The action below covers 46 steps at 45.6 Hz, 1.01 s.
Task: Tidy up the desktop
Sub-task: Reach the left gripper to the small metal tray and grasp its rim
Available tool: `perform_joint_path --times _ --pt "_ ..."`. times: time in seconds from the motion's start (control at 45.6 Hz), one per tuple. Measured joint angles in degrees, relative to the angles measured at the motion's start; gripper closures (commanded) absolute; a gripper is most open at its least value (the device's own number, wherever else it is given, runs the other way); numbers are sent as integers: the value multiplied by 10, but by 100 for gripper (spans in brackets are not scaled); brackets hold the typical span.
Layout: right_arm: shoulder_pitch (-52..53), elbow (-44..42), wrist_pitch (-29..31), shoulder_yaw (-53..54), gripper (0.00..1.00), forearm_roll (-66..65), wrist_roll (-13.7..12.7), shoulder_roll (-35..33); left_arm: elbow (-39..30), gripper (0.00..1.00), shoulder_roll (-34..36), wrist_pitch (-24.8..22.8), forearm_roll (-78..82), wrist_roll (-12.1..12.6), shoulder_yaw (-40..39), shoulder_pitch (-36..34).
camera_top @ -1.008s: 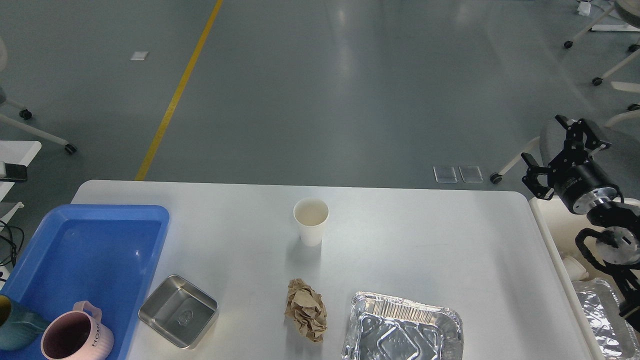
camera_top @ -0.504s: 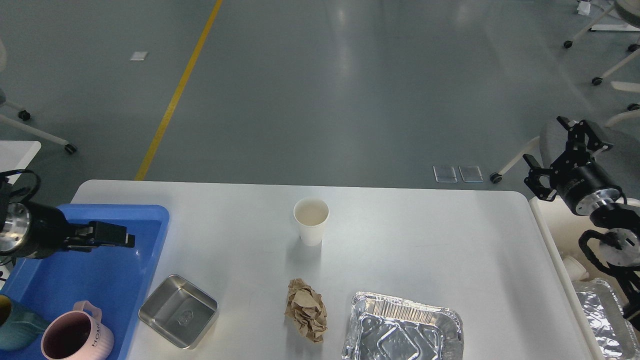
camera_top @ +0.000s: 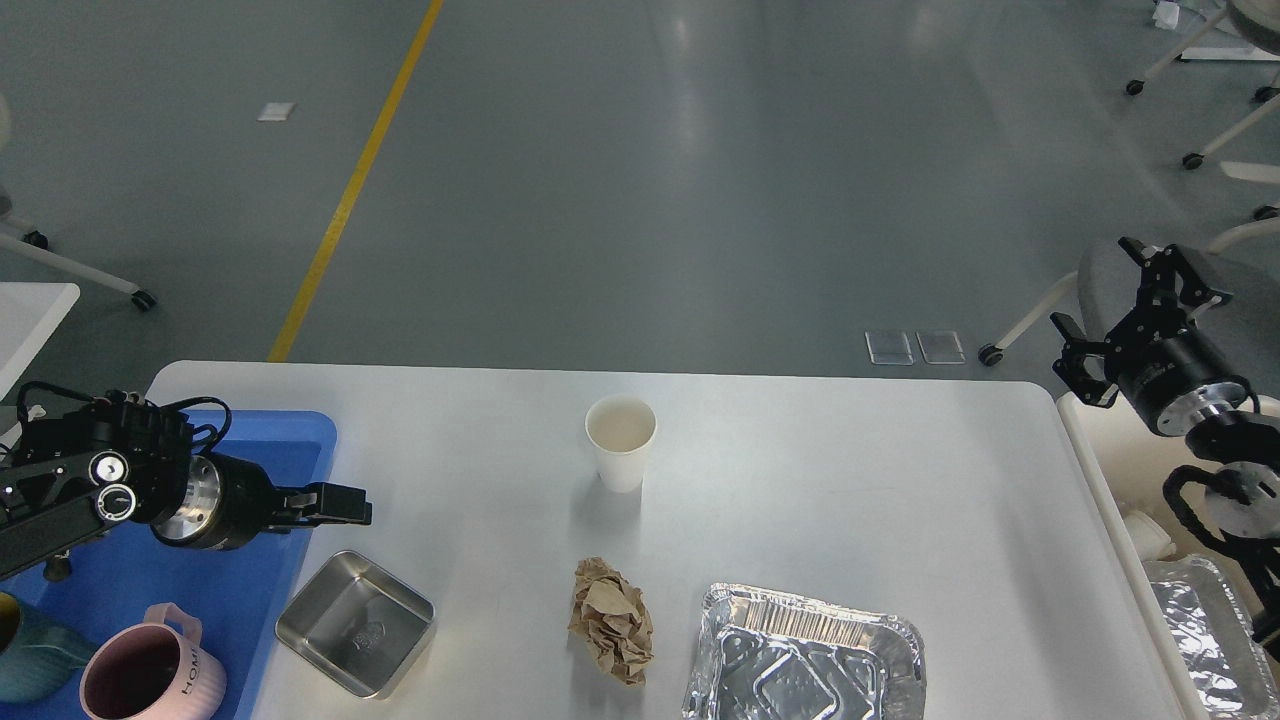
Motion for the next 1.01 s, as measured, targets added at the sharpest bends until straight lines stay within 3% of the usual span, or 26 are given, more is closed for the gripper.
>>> perform_joint_path --times 0.351,0.438,0.657,1.008 --pt "-2 0 0 -1 0 0 0 1 2 3 26 -50 -1 6 2 3" --pt "-3 0 0 -1 0 0 0 2 6 3 25 -53 1 21 2 7" --pt "-8 0 0 -1 0 0 0 2 27 2 6 -50 1 98 1 13" --pt "-10 0 0 0 0 0 0 1 58 2 -54 -47 -5 114 -2 14"
